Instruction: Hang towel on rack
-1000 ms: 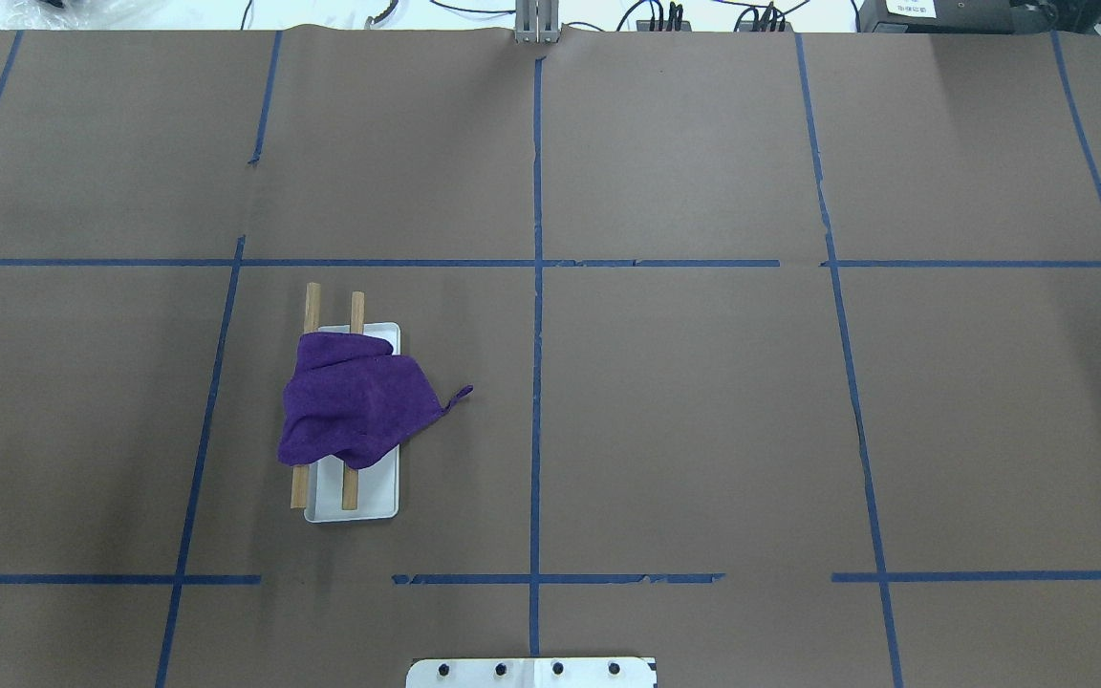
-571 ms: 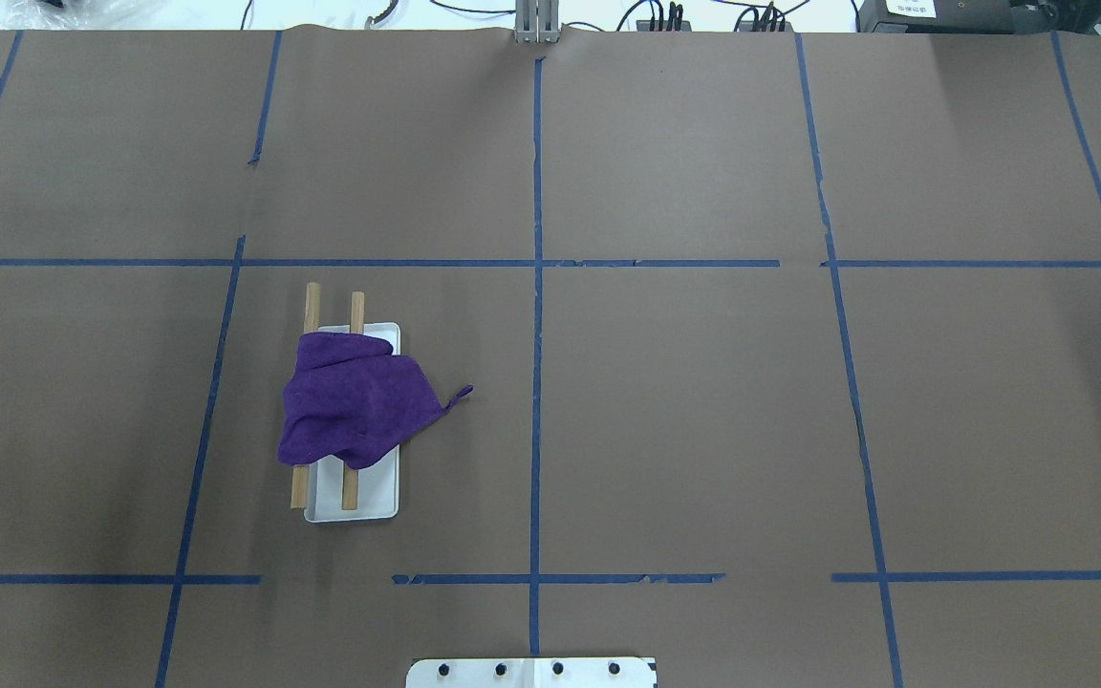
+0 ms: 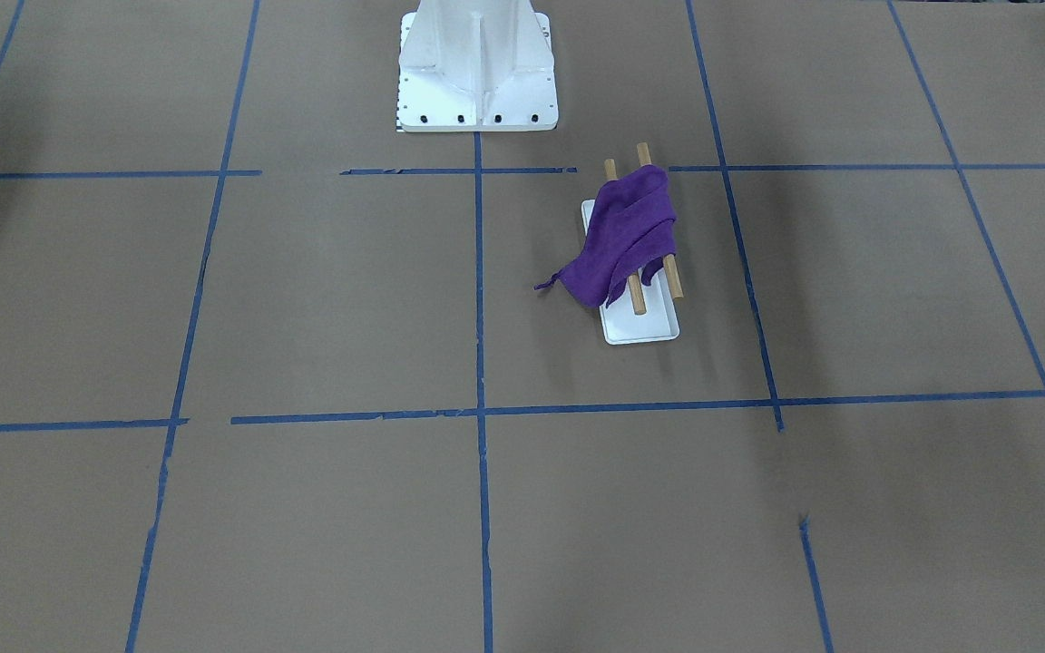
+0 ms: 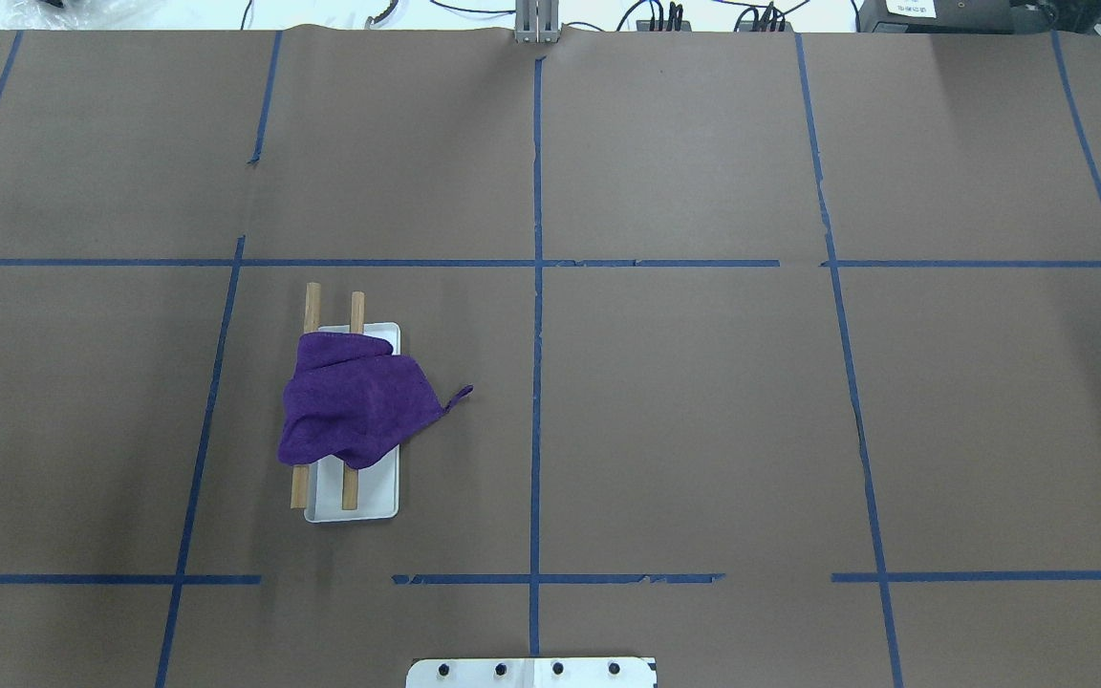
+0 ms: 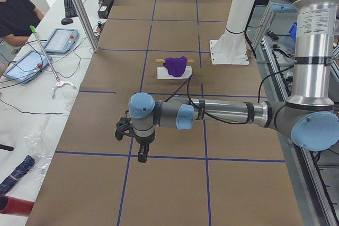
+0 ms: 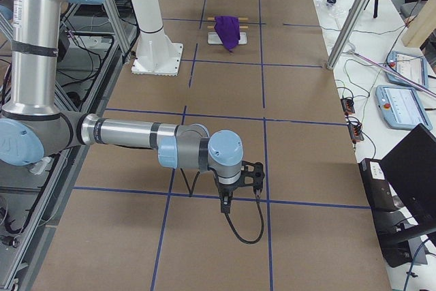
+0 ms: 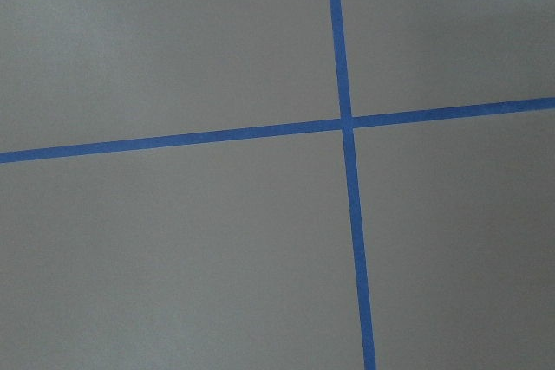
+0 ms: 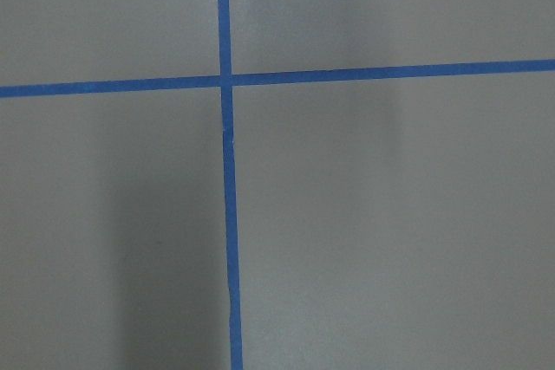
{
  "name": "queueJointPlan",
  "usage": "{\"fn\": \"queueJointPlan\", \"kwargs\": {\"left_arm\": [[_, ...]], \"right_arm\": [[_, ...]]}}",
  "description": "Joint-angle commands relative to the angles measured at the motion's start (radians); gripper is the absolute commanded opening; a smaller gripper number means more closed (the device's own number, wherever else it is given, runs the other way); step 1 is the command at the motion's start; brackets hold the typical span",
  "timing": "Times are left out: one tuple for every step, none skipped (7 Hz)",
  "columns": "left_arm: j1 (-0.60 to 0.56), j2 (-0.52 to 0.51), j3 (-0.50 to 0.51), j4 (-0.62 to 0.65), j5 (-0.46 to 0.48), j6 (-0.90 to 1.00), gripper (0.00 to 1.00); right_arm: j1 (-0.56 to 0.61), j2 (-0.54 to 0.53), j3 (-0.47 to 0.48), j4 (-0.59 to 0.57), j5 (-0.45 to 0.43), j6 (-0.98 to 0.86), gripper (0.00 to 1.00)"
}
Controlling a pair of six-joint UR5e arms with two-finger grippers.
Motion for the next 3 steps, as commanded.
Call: {"fn": "queueJointPlan", "kwargs": {"left_arm": [[0.0,-0.001,0.0,0.0,0.0,0.0,1.0],[0.0,-0.001,0.001,0.0,0.0,0.0,1.0],[0.0,-0.001,-0.002,0.0,0.0,0.0,1.0]], "right_arm": [[0.0,0.0,0.0,0.0,0.0,-0.001,1.0],[0.0,0.0,0.0,0.0,0.0,-0.001,1.0],[0.0,0.0,0.0,0.0,0.0,-0.001,1.0]]}}
